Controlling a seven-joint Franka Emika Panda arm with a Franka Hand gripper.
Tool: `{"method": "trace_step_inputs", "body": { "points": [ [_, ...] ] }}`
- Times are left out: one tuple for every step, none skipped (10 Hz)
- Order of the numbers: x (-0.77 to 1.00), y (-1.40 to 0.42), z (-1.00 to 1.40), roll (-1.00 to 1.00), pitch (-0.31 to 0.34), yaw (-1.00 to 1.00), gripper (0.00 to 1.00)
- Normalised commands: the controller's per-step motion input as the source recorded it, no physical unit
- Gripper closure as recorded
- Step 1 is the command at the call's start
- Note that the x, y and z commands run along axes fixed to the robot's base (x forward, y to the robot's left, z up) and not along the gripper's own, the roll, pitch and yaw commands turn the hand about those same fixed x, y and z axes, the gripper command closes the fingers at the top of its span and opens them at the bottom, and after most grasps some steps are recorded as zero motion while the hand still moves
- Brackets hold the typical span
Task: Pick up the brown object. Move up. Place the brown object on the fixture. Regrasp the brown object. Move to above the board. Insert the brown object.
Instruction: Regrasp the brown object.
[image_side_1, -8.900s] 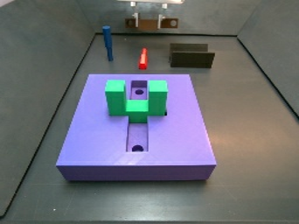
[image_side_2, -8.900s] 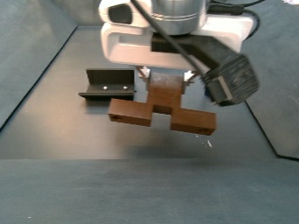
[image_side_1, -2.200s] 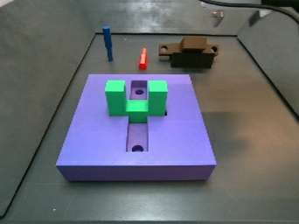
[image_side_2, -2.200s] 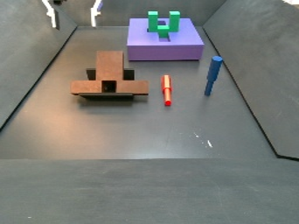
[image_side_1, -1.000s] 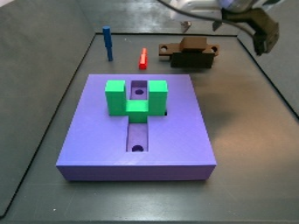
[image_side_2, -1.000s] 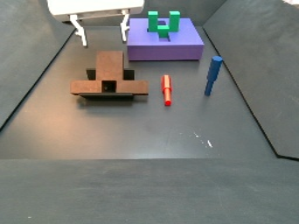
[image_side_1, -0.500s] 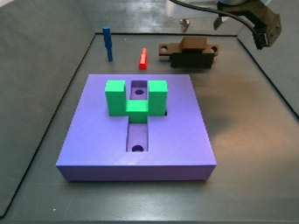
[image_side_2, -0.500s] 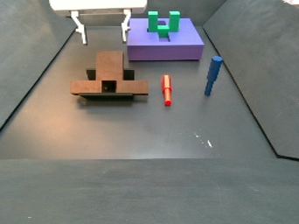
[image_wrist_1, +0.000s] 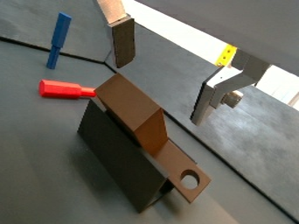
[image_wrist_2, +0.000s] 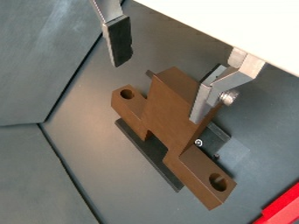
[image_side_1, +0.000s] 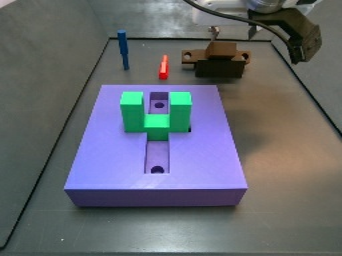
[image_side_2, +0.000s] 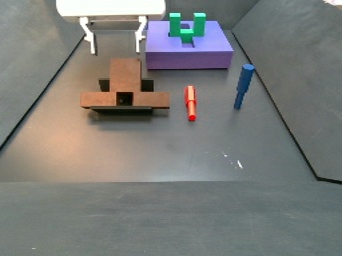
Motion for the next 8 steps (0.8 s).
{"method": "trace_step_inputs", "body": {
  "points": [
    [0.0,0.05,-0.19,0.0,0.0,-0.17,0.0],
    [-0.13,0.14,-0.07,-0.03,-0.029,-0.15,0.0],
    [-0.09,0.09,-0.1,-0.03,-0.054,-0.12,0.0],
    [-0.07,0.07,-0.06,-0.07,-0.049,-0.11,0.0],
    [0.0,0.0,0.0,-0.12,0.0,-0.06,0.0],
    [0.0,-0.01,0.03,-0.05,0.0,0.0,0.0],
    [-0.09,-0.01,0.0,0.0,0.0,0.0,0.0],
    [-0.06,-0.05,0.0,0.0,-0.003,0.0,0.0]
  ]
}}
